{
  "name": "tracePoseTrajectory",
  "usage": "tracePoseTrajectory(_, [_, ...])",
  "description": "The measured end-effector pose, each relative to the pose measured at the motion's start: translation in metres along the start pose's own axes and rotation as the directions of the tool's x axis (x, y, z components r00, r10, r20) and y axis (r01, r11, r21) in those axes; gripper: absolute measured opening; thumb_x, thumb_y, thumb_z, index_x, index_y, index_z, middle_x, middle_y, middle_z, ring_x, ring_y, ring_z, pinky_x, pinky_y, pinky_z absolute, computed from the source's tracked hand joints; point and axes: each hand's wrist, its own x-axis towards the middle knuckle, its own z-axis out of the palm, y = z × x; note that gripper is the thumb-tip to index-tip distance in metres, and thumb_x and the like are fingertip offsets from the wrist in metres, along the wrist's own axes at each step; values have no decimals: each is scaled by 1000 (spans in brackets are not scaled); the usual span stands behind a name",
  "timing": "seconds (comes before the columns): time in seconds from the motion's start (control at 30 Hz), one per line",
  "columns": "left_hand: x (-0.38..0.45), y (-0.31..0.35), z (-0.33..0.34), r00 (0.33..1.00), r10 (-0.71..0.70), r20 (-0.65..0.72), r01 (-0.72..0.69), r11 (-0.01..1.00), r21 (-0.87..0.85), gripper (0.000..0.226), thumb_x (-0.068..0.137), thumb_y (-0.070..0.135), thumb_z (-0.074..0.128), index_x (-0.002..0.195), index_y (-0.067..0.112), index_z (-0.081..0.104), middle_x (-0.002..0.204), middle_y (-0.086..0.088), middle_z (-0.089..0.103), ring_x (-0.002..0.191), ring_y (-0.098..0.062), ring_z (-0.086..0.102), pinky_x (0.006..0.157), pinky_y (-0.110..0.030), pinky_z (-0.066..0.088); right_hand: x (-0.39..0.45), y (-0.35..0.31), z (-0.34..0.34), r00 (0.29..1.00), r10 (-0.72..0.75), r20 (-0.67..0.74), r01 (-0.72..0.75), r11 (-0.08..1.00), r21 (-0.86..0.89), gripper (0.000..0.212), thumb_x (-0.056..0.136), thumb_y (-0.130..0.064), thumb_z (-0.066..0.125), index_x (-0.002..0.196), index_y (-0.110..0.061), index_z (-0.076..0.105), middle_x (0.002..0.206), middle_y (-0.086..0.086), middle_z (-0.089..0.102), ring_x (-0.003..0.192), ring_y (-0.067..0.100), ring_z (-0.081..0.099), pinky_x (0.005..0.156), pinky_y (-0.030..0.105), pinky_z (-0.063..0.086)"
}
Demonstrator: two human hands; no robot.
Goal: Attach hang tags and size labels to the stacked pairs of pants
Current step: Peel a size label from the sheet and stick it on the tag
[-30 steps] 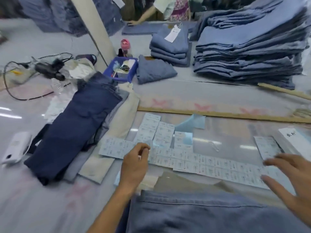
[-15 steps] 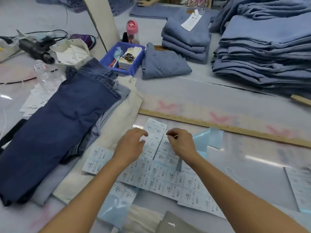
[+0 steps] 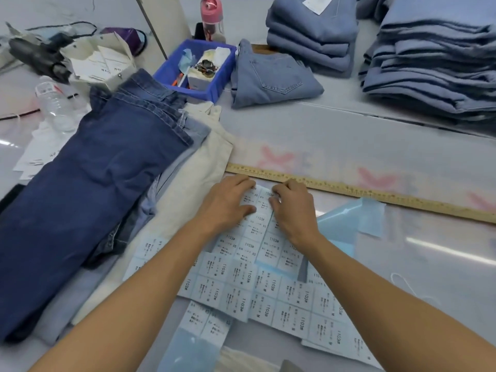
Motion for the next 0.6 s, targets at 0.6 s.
tracePoseTrajectory(0.6, [-131,30,-17,816,-210,-539,69,960,-270,19,100,17,59,119,17,65,105,6,63,95,-11,57,84,-17,46,-63,-61,-36,940,-320,-118,341,898,278,21,96,-6,63,117,-8,69,108,5,66,94,20,63,78,33,53])
